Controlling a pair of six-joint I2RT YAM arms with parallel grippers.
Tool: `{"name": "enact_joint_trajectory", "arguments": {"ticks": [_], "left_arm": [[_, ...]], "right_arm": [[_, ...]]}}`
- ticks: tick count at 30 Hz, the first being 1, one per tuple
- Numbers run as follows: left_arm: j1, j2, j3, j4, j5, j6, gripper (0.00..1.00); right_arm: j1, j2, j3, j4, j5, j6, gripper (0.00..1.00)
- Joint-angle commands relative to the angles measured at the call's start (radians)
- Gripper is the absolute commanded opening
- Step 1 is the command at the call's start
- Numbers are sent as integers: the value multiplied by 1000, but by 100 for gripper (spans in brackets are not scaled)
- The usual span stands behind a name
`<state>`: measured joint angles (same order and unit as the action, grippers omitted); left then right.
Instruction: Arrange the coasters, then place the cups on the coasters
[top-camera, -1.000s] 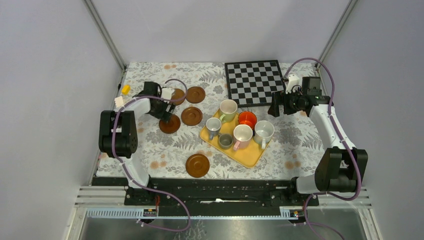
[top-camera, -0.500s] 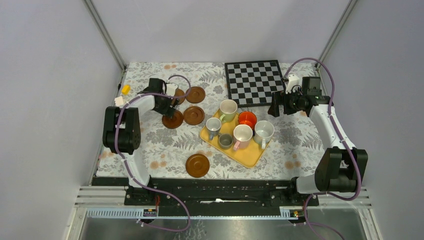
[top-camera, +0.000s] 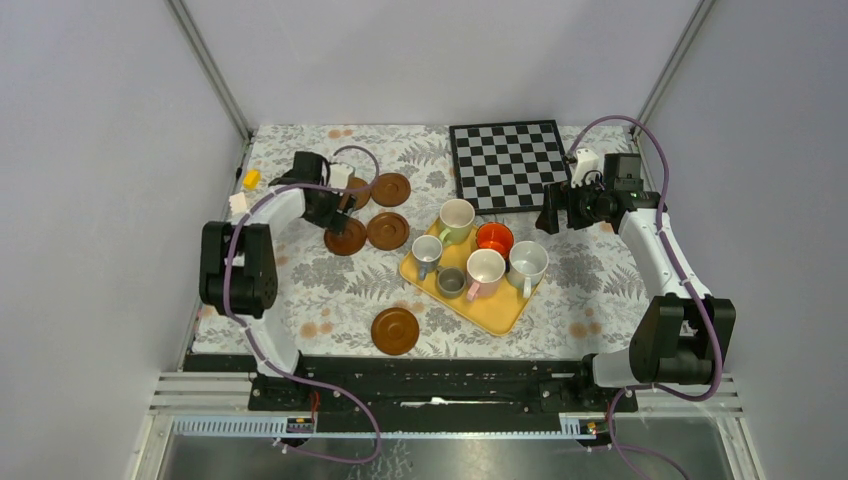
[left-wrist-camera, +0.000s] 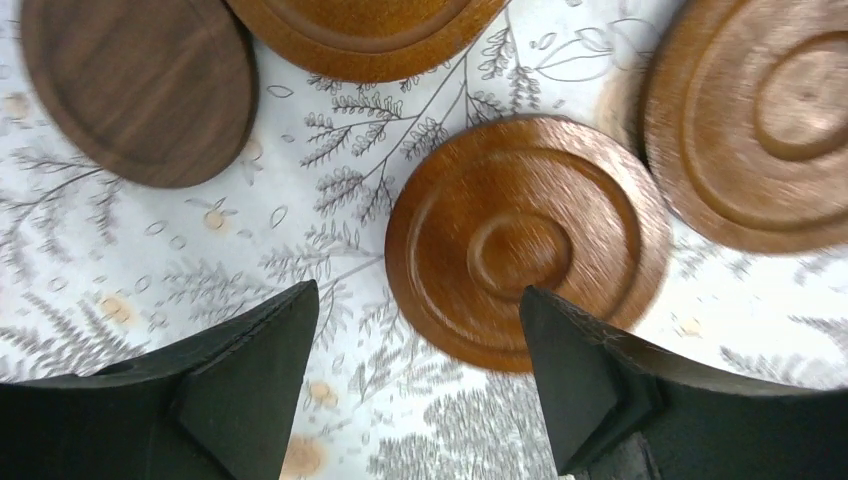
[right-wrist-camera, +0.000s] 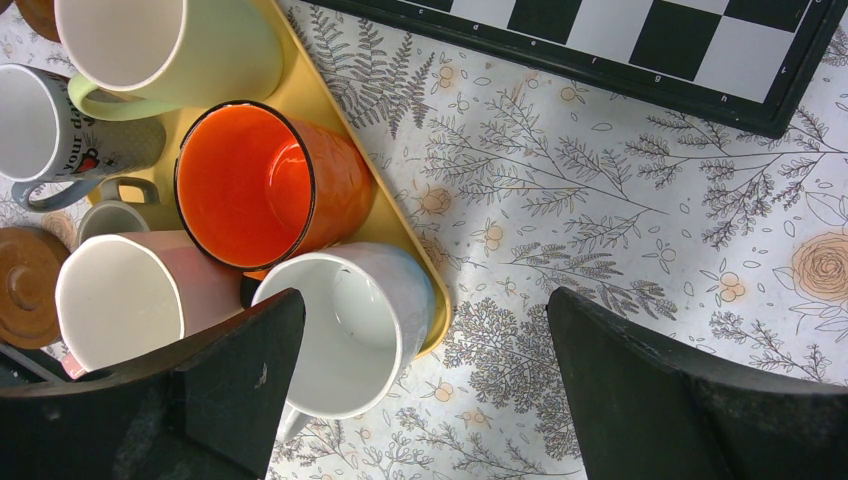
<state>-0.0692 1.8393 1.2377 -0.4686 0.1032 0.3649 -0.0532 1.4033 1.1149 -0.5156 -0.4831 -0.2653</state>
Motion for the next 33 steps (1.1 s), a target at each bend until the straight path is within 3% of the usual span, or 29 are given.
{"name": "enact_joint_trajectory", "arguments": {"ticks": [1,5,15,19,23,28,33], "left_arm": [[-4,-183,83,-94,69,10,82],[-30,-302,43,-195,196,146,82],[-211,-551,-161,-594,475,471,81],[-340,-635,-248,-543,487,466,82],[-548,-663,-331,-377,401,372,81],[-817,-578,-282,-220,247,286,81],[-1018,-481,-254,-193,156,346,84]], "right_arm": [[-4,-19,11,-12,-15,-9,98],[-4,-21,10,-12,-14,-11,98],[-4,-14,15,-17,-24,-8,98],[-4,-11,16,-18,-22,-8,98],[-4,-13,20,-20,-9,-7,98],[-4,12,28,-39,-10,-9,98],[-6,14,41,-51,-11,-9,98]]}}
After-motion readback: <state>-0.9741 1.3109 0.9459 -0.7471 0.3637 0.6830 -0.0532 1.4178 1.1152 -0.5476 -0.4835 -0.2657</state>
